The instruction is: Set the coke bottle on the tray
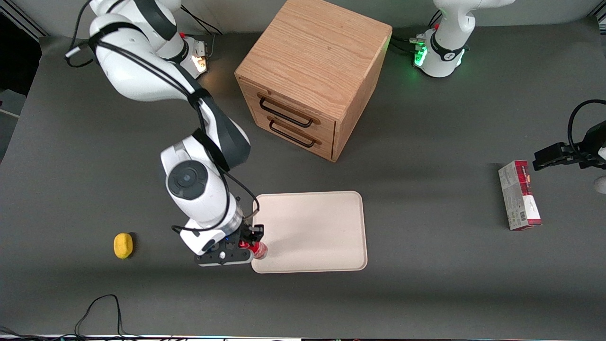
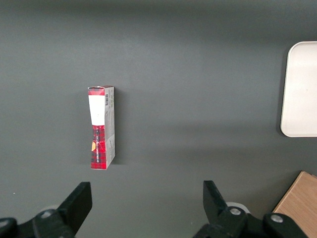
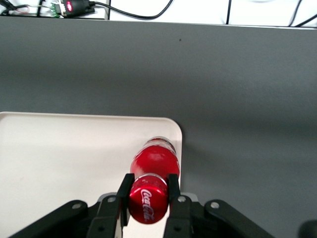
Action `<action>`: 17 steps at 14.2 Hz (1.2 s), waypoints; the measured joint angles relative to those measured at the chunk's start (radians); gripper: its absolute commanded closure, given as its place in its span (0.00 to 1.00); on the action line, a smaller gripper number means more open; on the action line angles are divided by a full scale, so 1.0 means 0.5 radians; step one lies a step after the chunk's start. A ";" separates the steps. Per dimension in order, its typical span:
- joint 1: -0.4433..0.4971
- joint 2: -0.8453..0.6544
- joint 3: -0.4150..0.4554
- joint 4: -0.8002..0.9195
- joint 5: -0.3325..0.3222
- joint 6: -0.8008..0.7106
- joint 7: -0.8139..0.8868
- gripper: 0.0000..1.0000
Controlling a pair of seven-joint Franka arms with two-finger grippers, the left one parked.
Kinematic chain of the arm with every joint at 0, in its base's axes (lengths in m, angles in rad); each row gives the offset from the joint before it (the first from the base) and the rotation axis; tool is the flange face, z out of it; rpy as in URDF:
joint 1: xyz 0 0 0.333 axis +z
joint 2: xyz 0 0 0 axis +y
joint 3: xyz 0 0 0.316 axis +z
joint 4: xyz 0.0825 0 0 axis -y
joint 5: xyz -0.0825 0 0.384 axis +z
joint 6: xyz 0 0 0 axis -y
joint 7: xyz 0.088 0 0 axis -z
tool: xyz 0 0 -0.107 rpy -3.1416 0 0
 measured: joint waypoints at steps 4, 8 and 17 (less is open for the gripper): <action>-0.001 0.102 0.000 0.002 -0.013 0.114 0.000 0.01; -0.001 0.100 0.003 0.007 -0.013 0.153 0.028 0.00; -0.052 -0.557 -0.350 -0.437 0.457 -0.098 -0.180 0.00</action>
